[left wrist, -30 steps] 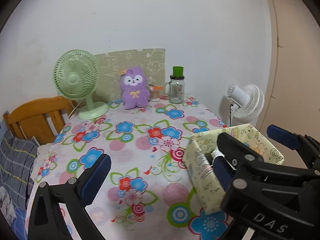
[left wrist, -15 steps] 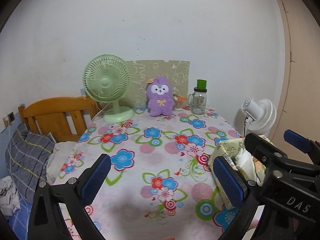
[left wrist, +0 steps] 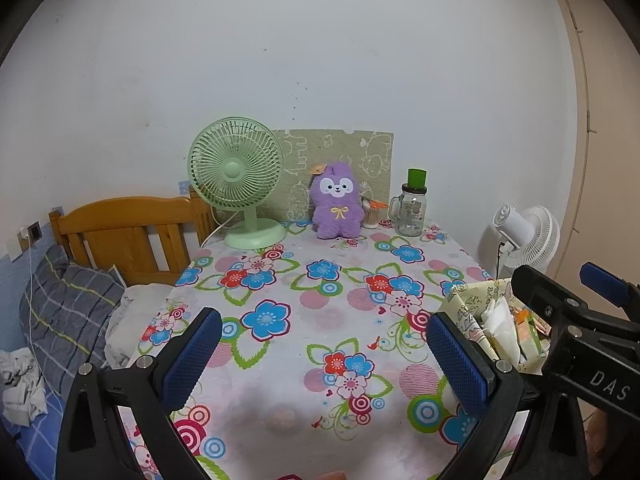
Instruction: Organize soft objects
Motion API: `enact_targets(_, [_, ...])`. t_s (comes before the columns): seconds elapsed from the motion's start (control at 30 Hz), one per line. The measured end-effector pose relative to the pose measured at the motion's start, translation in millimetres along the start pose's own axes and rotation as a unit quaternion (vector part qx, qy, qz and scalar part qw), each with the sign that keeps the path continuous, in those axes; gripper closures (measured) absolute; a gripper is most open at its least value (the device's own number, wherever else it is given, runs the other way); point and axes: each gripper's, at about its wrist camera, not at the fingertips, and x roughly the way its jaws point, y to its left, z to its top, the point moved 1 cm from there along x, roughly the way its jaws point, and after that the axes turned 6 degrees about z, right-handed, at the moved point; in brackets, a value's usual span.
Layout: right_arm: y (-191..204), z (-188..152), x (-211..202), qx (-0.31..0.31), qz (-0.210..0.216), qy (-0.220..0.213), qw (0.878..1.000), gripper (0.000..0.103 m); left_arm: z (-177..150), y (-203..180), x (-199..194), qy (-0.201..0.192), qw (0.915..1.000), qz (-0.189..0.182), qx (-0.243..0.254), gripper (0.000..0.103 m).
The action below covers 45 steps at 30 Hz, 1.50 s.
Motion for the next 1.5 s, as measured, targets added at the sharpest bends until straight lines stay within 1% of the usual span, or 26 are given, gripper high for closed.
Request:
enact_targets(0.9, [-9, -3, 4, 0.007, -0.007, 0.004, 1.000, 0.003, -1, 7, 2, 0.004, 1.0000, 0.006, 0.002, 0.000])
enact_targets(1.5, [-17, -5, 7, 0.013, -0.018, 0.007, 1.000, 0.003, -3, 4, 7, 0.006, 1.0000, 0.005, 0.004, 0.000])
